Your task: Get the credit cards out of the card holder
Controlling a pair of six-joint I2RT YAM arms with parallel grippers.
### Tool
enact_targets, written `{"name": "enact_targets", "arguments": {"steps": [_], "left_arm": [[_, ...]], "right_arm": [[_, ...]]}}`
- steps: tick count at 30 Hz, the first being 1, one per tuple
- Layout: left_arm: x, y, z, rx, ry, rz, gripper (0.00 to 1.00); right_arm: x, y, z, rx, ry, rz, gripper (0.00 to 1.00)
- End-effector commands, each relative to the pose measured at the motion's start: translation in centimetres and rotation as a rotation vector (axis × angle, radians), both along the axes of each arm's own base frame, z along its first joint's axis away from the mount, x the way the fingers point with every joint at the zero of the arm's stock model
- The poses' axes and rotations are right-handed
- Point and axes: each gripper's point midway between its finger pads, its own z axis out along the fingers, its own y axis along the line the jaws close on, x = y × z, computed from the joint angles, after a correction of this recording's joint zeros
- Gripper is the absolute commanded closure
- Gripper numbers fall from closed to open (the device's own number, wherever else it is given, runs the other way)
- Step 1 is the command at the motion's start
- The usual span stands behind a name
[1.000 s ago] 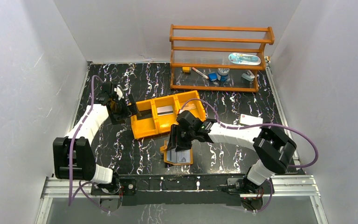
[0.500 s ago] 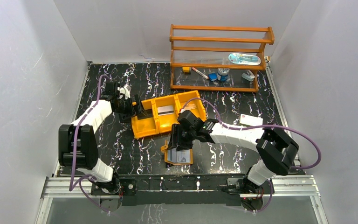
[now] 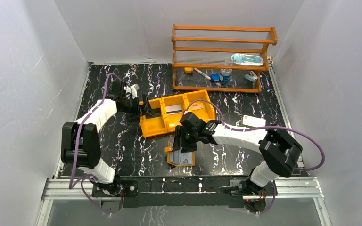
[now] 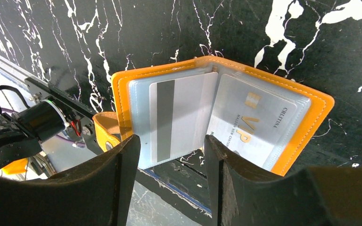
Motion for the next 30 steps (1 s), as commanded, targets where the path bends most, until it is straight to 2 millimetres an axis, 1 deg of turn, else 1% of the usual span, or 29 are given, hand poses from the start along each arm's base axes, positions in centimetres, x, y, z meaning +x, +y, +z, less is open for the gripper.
{"name": "enact_targets", "arguments": {"steps": [1,2,6,9,10,12,14,16,19,23,25,28,30], "left_arm": [[-1.2,1.6,1.7,0.087,-0.055,0.059,0.03],[-1.2,2.0,2.1,0.108,-0.067,0.078,0.02],[-1.7,3.4,3.7,0.172,-0.09,0.145,0.02],[-2.9,3.3,5.3,0.15,-0.116,0.159,0.02],[-3.5,3.1,5.8,0.13,-0.121,0.156,0.02],[-5.4,1.8,6.5,0.047,-0.112,0.119,0.05],[-7.4,0.4,7.2,-0.05,-0.095,0.082,0.12],[-9.4,-1.0,7.4,-0.126,-0.065,0.04,0.16],[-12.2,-2.8,6.9,-0.152,-0.042,-0.035,0.21],[-15.3,-4.7,5.0,-0.128,0.015,-0.108,0.21],[-16.1,-5.3,4.1,-0.129,0.042,-0.121,0.23],[-16.7,-6.3,3.3,-0.128,0.052,-0.148,0.25],[-17.0,-6.8,2.6,-0.102,0.064,-0.167,0.3]], "right_arm": [[0.1,0.6,1.2,0.034,-0.016,0.01,0.39],[0.1,0.7,1.1,0.037,-0.012,0.011,0.39],[0.0,0.7,1.2,0.043,-0.009,0.002,0.39],[0.1,0.4,1.1,0.041,-0.012,-0.016,0.39],[0.1,0.4,1.1,0.042,-0.011,-0.021,0.39],[-0.1,0.3,0.8,0.044,-0.002,-0.028,0.4],[-0.3,0.4,0.5,0.057,0.017,-0.038,0.43],[-0.5,0.8,0.3,0.081,0.044,-0.054,0.47],[-0.7,1.3,-0.1,0.111,0.07,-0.057,0.5],[-0.7,1.7,-0.8,0.098,0.086,-0.053,0.51],[-0.8,1.7,-1.1,0.086,0.094,-0.049,0.52],[-0.8,1.5,-1.7,0.061,0.105,-0.054,0.53],[-0.9,1.2,-2.1,0.045,0.112,-0.056,0.53]]}}
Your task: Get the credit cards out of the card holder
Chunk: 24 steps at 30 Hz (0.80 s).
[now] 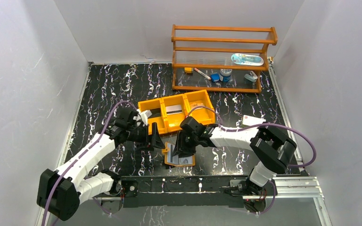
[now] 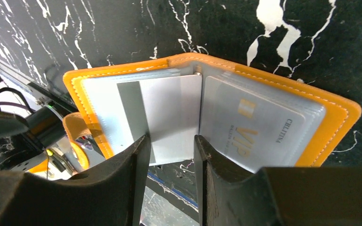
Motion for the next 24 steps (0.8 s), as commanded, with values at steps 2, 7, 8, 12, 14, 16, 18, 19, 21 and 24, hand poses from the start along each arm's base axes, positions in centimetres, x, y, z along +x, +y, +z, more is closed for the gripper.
{"name": "enact_targets", "arguments": {"steps": [2,7,8,12,14,16,18,19,21,24], "left_arm": [[-0.5,-1.5,-1.1,0.026,0.028,-0.025,0.33],[-0.7,-1.2,-3.9,0.121,0.065,-0.018,0.44],[-0.7,-1.1,-4.2,0.134,0.068,-0.017,0.45],[-0.6,-1.2,-5.1,0.158,0.079,-0.023,0.51],[-0.4,-1.5,-5.3,0.163,0.08,-0.032,0.54],[-0.3,-1.8,-5.6,0.171,0.081,-0.04,0.54],[-0.3,-2.0,-5.9,0.176,0.085,-0.044,0.54],[-0.3,-2.0,-6.0,0.177,0.087,-0.045,0.54],[-0.3,-2.4,-6.0,0.174,0.086,-0.054,0.54],[-0.1,-2.6,-6.0,0.183,0.075,-0.054,0.53]], "right_arm": [[0.1,0.6,0.2,0.004,0.011,-0.005,0.53],[-0.1,0.4,-0.1,-0.003,0.018,-0.006,0.54],[-0.1,0.4,-0.1,-0.001,0.018,-0.006,0.54],[0.0,0.5,0.0,0.003,0.016,-0.009,0.54],[0.0,0.5,0.1,0.008,0.012,-0.009,0.54],[0.1,0.6,0.2,0.012,0.01,-0.01,0.54],[0.1,0.6,0.1,0.011,0.011,-0.009,0.54],[0.1,0.6,0.1,0.011,0.011,-0.008,0.54],[0.1,0.6,0.0,0.011,0.011,-0.008,0.54],[0.0,0.6,-0.1,0.01,0.013,-0.006,0.54]]}}
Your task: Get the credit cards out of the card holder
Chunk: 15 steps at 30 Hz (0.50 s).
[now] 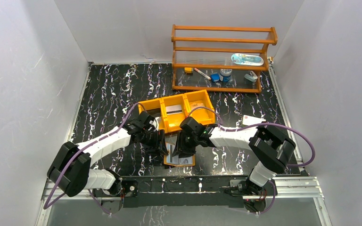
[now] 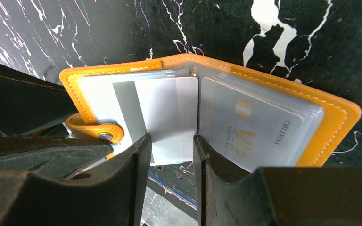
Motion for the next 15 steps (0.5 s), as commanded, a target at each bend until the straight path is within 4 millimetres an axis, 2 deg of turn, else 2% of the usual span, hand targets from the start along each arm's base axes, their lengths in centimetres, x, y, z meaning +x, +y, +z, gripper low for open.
{"name": "enact_targets", "arguments": {"steps": [1,3,8,12,15], "left_arm": [[0.8,-0.8,0.7,-0.007,-0.035,-0.003,0.5],[1.0,-1.1,1.0,-0.013,-0.04,-0.003,0.37],[2.1,-1.9,2.4,-0.039,-0.083,-0.002,0.28],[3.2,-1.6,1.7,0.02,-0.096,0.024,0.29],[3.2,-1.3,0.0,0.073,-0.052,0.03,0.38]], "right_arm": [[0.1,0.7,0.5,0.025,-0.01,0.008,0.54],[0.1,0.6,0.5,0.025,-0.01,0.01,0.54],[0.0,0.3,0.4,0.023,-0.013,0.006,0.54],[0.0,0.2,0.3,0.024,-0.014,0.004,0.54],[-0.1,0.1,0.3,0.024,-0.014,0.002,0.54]]}}
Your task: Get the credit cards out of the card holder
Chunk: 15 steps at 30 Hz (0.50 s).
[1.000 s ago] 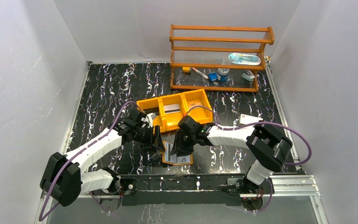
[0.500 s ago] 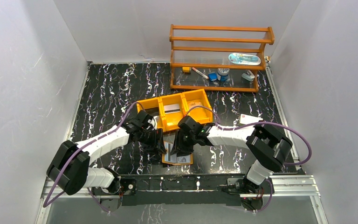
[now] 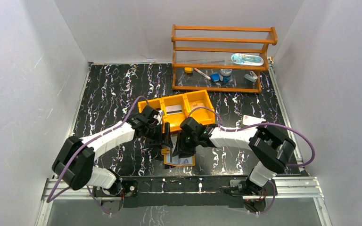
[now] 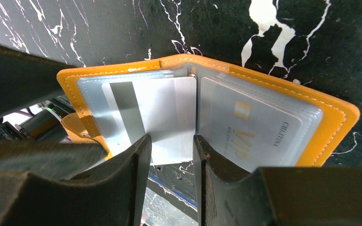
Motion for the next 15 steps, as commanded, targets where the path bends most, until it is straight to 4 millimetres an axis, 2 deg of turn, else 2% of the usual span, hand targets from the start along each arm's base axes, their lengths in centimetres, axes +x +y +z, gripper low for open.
{"name": "enact_targets", "arguments": {"steps": [1,8,12,15], "left_arm": [[0.4,0.5,-1.8,0.083,0.037,0.017,0.44],[-1.2,2.1,-3.2,0.133,0.048,0.031,0.73],[-2.2,2.7,-3.4,0.122,0.053,0.035,0.76],[-2.8,2.6,-3.4,0.095,0.055,0.027,0.77]], "right_arm": [[0.0,0.2,0.4,0.025,-0.015,0.003,0.54],[0.5,0.7,1.7,0.068,-0.053,0.006,0.53],[0.9,1.3,2.9,0.124,-0.086,0.007,0.51],[1.1,1.3,2.9,0.129,-0.093,-0.011,0.5]]}}
